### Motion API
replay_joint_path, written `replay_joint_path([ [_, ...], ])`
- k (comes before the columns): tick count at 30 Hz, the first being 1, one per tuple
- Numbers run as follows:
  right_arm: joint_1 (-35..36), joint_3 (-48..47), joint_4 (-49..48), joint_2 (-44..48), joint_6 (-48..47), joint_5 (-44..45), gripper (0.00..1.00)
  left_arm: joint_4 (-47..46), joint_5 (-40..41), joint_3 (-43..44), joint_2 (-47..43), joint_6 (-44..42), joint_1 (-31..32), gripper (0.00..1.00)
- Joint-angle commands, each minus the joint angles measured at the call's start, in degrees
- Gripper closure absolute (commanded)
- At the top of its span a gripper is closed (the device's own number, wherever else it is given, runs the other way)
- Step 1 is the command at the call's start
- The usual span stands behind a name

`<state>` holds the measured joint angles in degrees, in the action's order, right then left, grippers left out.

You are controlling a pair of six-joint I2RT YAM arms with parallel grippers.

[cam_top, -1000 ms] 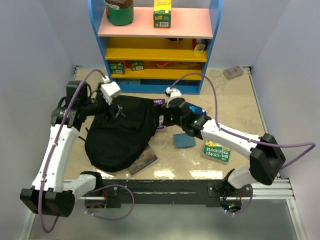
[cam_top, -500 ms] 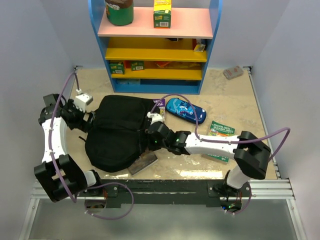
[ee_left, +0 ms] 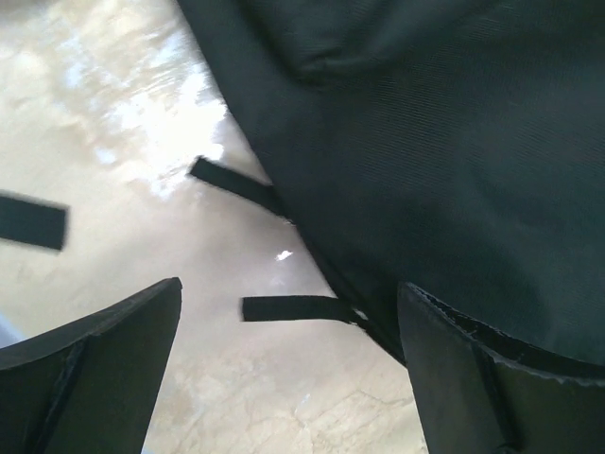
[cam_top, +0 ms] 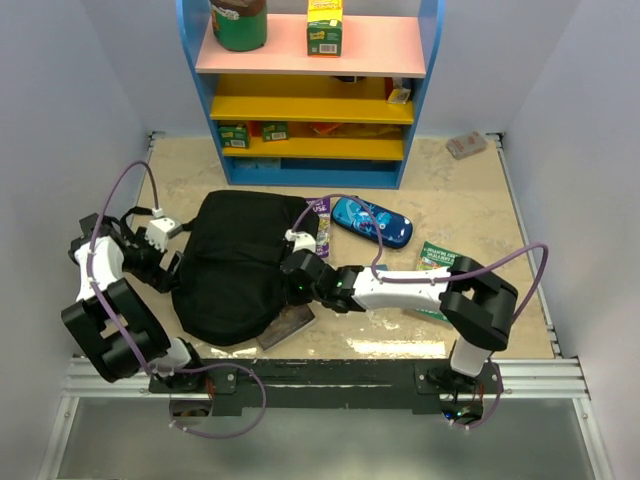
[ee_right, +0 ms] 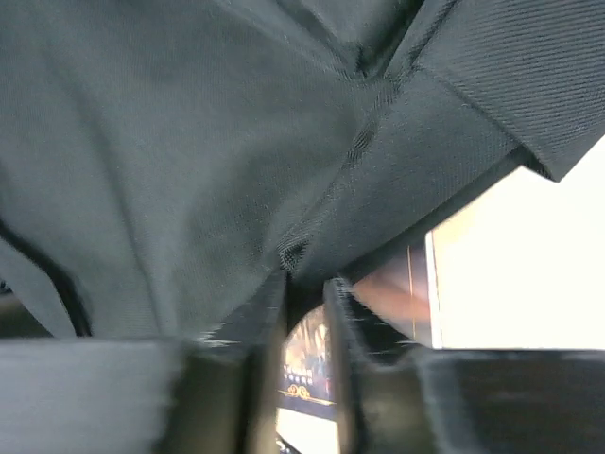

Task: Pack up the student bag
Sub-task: Adjust the student bag at the center of the board.

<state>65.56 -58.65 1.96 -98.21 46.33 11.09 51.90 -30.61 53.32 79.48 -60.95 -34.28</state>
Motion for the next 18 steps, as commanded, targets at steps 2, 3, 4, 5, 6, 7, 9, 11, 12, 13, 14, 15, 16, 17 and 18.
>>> replay_joint_path([
  [2, -0.3, -7.6, 3.9, -0.5, -4.2, 7.5, 0.92, 9.7, -10.2, -2.9, -3.8, -15.0, -0.6, 0.0],
  [3, -0.3, -9.3, 5.7, -0.1, -6.4, 8.1, 0.96, 12.8, -12.0, -3.2, -5.1, -17.0, -0.6, 0.0],
  [4, -0.3, -9.9, 6.6, 0.3, -7.7, 8.9, 1.0, 14.5, -12.7, -3.4, -5.6, -19.2, -0.6, 0.0],
  [5, -0.6, -10.5, 7.7, 1.6, -8.8, 9.7, 1.0, 16.3, -13.1, -3.5, -6.1, -23.5, -0.6, 0.0],
  [6, -1.5, -11.4, 9.4, 2.3, -10.9, 10.0, 1.0, 19.9, -13.4, -3.7, -6.5, -25.7, -0.6, 0.0],
  [7, -2.2, -11.6, 9.8, 2.9, -11.9, 9.9, 1.0, 21.5, -13.4, -3.7, -6.5, -27.5, -0.6, 0.0],
  [9, -4.7, -11.4, 10.0, 5.5, -15.3, 8.0, 1.0, 23.6, -13.2, -4.7, -6.6, -30.4, -0.6, 0.01],
  [11, -7.0, -11.7, 10.2, 6.6, -18.0, 5.5, 1.0, 23.6, -12.6, -5.6, -7.1, -31.9, -0.5, 0.03],
  [12, -8.2, -12.5, 10.6, 7.2, -21.0, 2.2, 1.0, 23.6, -12.1, -6.6, -8.0, -32.6, -0.5, 0.04],
  [13, -10.2, -13.1, 11.0, 7.0, -22.8, 0.0, 1.0, 23.6, -11.8, -6.8, -8.5, -33.0, -0.5, 0.05],
  [14, -10.9, -13.9, 11.9, 6.7, -24.3, -1.6, 1.0, 23.6, -11.8, -6.8, -9.1, -33.7, -0.5, 0.05],
  [15, -11.5, -16.3, 14.3, 5.6, -28.4, -3.3, 1.0, 23.5, -12.9, -5.6, -9.7, -33.4, -0.5, 0.05],
  [16, -11.9, -17.7, 16.2, 4.9, -30.7, -5.8, 1.0, 23.6, -13.9, -4.5, -9.8, -32.6, -0.5, 0.05],
  [17, -11.9, -19.1, 18.5, 3.8, -32.7, -5.4, 1.0, 23.5, -15.0, -3.0, -9.6, -30.0, -0.5, 0.05],
  [18, -11.9, -21.7, 22.5, 2.9, -36.3, -5.0, 1.0, 23.5, -17.6, 0.4, -9.1, -28.6, -0.5, 0.04],
])
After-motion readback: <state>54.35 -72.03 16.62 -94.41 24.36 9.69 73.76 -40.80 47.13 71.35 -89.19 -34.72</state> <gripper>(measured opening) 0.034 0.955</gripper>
